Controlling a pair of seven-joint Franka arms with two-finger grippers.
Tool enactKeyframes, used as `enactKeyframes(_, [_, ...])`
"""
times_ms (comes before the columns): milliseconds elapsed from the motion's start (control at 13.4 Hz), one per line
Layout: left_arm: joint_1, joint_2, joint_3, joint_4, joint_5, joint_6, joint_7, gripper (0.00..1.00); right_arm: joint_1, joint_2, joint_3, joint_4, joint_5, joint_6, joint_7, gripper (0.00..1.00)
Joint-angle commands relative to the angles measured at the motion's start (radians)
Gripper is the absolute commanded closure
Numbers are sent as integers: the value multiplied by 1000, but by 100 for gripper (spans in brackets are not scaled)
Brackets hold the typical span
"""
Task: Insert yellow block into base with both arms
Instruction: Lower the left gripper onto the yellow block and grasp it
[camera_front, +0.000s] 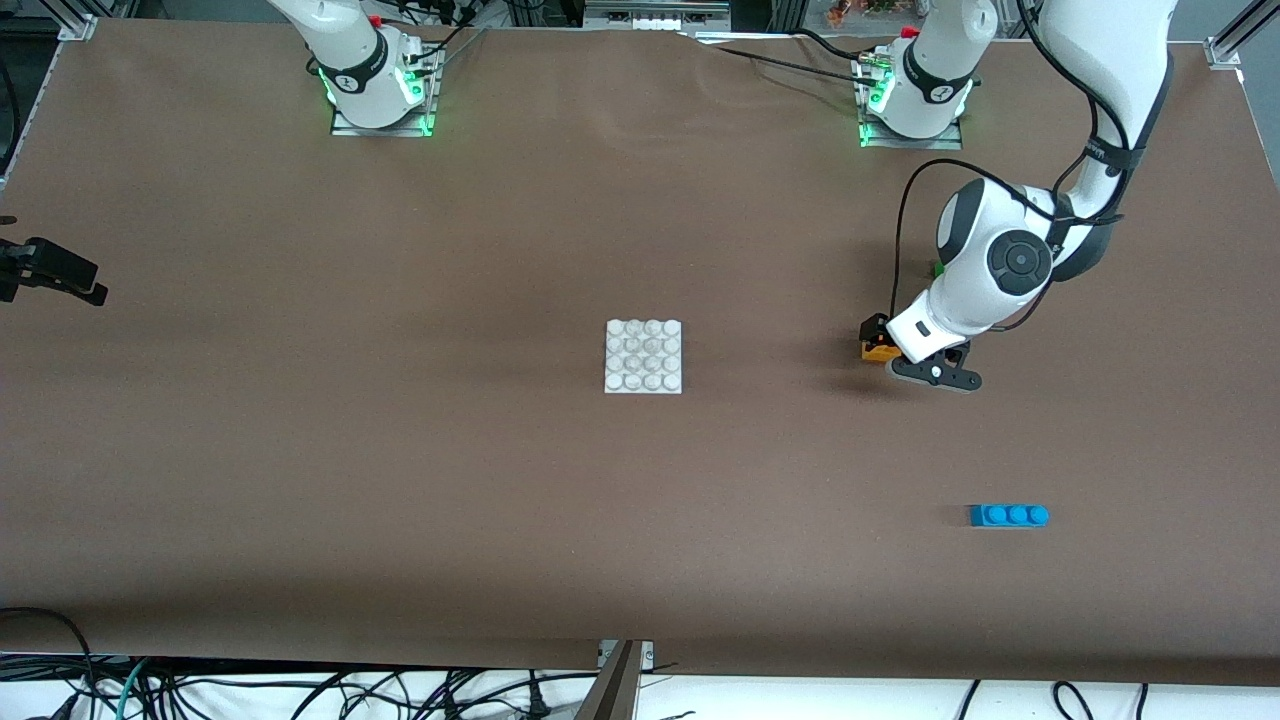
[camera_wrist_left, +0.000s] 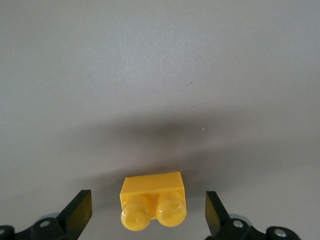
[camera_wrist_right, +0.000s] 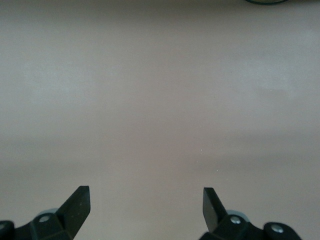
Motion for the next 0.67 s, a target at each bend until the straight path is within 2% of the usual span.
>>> enactKeyframes(0, [5, 17, -3, -9, -9, 10, 8, 0, 1, -5, 0, 2, 1, -5, -14, 0])
enactKeyframes(596, [3, 21, -3, -28, -9, 2, 9, 1, 3, 0, 2, 3, 2, 0, -14, 0])
